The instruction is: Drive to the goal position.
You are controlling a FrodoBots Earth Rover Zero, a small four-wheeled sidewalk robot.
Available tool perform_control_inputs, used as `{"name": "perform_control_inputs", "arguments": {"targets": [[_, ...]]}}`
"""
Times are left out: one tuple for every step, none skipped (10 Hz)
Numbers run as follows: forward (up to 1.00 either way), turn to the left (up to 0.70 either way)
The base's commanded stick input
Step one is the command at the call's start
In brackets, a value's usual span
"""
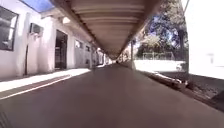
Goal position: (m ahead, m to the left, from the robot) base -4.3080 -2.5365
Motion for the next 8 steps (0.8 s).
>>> {"name": "perform_control_inputs", "arguments": {"targets": [[0.70, 0.00], [0.70, 0.00], [0.70, 0.00], [0.70, 0.00], [0.70, 0.00], [0.70, 0.00], [0.70, 0.00], [0.70, 0.00]]}}
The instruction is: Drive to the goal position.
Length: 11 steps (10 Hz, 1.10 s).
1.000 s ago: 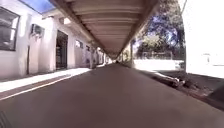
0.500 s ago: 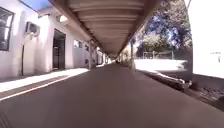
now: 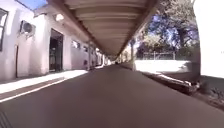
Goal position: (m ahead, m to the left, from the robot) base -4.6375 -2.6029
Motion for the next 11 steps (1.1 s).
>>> {"name": "perform_control_inputs", "arguments": {"targets": [[0.70, 0.00], [0.70, 0.00], [0.70, 0.00], [0.70, 0.00], [0.70, 0.00], [0.70, 0.00], [0.70, 0.00], [0.70, 0.00], [0.70, 0.00], [0.70, 0.00], [0.70, 0.00]]}}
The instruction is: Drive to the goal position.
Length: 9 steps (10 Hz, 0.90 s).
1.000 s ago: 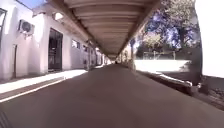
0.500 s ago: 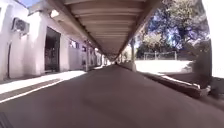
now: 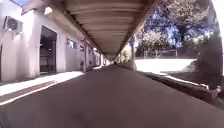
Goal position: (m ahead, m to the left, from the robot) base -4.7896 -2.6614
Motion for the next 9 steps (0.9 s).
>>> {"name": "perform_control_inputs", "arguments": {"targets": [[0.70, 0.00], [0.70, 0.00], [0.70, 0.00], [0.70, 0.00], [0.70, 0.00], [0.70, 0.00], [0.70, 0.00], [0.70, 0.00], [0.70, 0.00]]}}
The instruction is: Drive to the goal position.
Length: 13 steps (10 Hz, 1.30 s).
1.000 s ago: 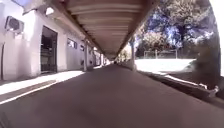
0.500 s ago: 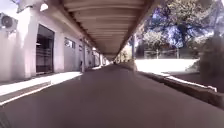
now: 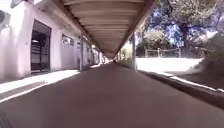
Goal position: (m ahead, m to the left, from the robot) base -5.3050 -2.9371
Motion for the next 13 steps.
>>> {"name": "perform_control_inputs", "arguments": {"targets": [[0.70, 0.00], [0.70, 0.00], [0.70, 0.00], [0.70, 0.00], [0.70, 0.00], [0.70, 0.00], [0.70, 0.00], [0.70, 0.00], [0.70, 0.00], [0.70, 0.00], [0.70, 0.00], [0.70, 0.00], [0.70, 0.00]]}}
